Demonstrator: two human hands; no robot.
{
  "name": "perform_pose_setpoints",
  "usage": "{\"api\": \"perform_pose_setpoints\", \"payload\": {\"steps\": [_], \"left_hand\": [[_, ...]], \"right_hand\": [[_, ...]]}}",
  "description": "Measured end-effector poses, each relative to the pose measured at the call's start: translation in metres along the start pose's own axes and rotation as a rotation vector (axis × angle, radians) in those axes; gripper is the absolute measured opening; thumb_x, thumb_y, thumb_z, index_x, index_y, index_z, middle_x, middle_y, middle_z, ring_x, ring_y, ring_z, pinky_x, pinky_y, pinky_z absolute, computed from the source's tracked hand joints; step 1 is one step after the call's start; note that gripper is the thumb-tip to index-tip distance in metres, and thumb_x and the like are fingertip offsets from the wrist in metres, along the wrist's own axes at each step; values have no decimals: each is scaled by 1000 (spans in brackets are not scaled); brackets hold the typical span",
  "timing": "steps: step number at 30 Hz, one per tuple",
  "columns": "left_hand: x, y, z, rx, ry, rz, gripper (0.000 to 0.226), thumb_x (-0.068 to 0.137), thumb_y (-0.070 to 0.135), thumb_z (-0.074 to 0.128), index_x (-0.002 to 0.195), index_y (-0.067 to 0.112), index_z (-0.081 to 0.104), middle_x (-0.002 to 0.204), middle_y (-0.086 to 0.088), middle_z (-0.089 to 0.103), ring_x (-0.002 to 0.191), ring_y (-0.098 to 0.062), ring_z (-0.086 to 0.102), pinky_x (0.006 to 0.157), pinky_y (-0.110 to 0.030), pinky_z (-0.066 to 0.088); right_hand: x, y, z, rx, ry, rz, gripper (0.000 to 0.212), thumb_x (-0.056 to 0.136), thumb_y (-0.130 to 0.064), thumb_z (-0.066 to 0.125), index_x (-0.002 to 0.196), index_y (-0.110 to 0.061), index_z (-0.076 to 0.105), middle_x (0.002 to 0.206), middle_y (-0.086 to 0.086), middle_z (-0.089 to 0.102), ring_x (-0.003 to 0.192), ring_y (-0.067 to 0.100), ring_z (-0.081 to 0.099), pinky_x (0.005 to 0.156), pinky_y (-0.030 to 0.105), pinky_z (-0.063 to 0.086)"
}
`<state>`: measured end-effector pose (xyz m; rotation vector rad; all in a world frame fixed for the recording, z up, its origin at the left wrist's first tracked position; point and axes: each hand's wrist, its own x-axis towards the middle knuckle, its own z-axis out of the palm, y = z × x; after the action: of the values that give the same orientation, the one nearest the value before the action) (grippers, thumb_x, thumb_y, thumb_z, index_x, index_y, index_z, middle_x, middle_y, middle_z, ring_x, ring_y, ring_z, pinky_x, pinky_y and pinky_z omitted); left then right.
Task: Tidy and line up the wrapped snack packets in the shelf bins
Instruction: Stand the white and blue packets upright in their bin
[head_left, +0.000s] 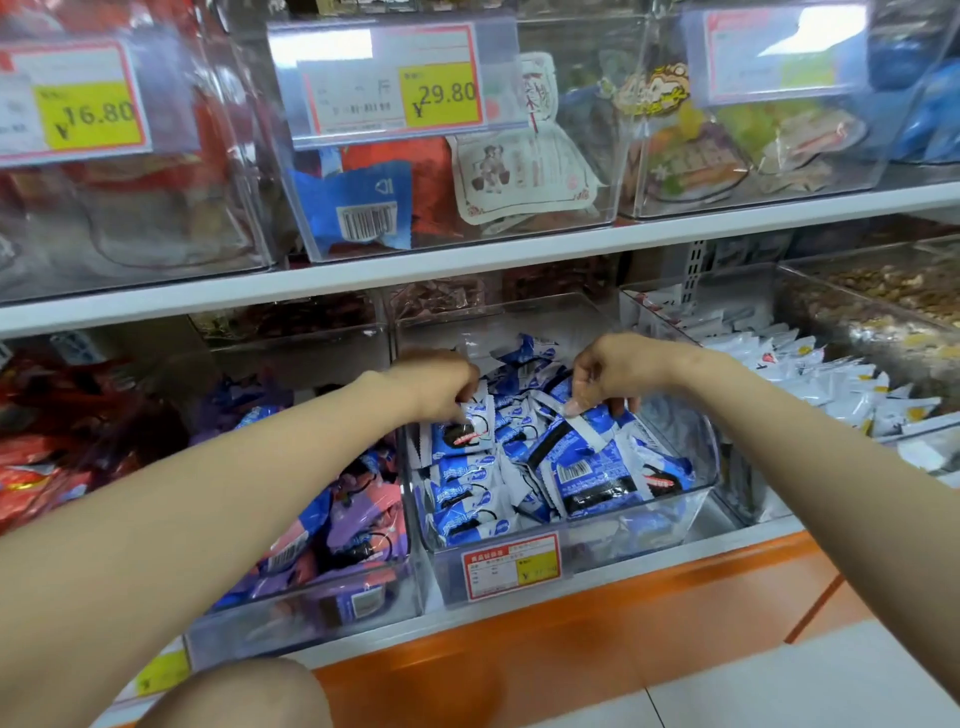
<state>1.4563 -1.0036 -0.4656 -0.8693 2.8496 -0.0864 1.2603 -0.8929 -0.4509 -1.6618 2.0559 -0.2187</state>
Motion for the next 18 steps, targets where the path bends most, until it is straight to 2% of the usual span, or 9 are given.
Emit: {"api": "perform_pose_setpoints", "payload": {"steps": [3,6,10,13,15,18], "left_hand": [[-1,5,-1,32,-73,-32,47,78,38,72,109,11,50,97,-5,54,82,-20,47,65,-28,36],[-1,10,0,110,-25,-36,46,81,35,71,111,8,50,101,-8,56,82,-21,47,66,-29,37],[0,11,1,88,43,-16,42,79,31,72,108,9,52,105,-9,58,86,-22,51,67,-30,37],[-1,14,0,71,-13,-21,35,79,25,73,103,7,54,104,-11,60,81,-20,47,64,-28,34],[-5,17,-3,147,-77,-28,35,80,25,73,104,6,57,101,-9,59,83,-20,49,63,-26,32],[-11,20,-5,246,-149,-29,37,80,31,72,102,4,58,91,-7,56,79,-19,48,65,-29,37]], "right_hand": [[0,0,-1,39,18,33,15,83,-19,72,84,-8,61,69,3,62,54,16,60,44,19,47],[0,0,-1,32,41,48,11,88,-16,66,83,-9,58,65,3,60,50,14,59,44,18,47],[0,-2,0,36,43,45,12,89,-18,64,88,-8,59,65,4,61,51,15,60,47,19,50],[0,-2,0,44,36,45,13,89,-19,64,89,-7,59,67,5,62,53,16,61,47,20,50],[0,-2,1,40,35,46,12,88,-19,65,88,-8,58,67,4,62,52,15,61,46,19,49],[-1,-2,1,44,36,43,12,88,-18,66,87,-9,59,69,4,62,53,15,61,46,19,48]]}}
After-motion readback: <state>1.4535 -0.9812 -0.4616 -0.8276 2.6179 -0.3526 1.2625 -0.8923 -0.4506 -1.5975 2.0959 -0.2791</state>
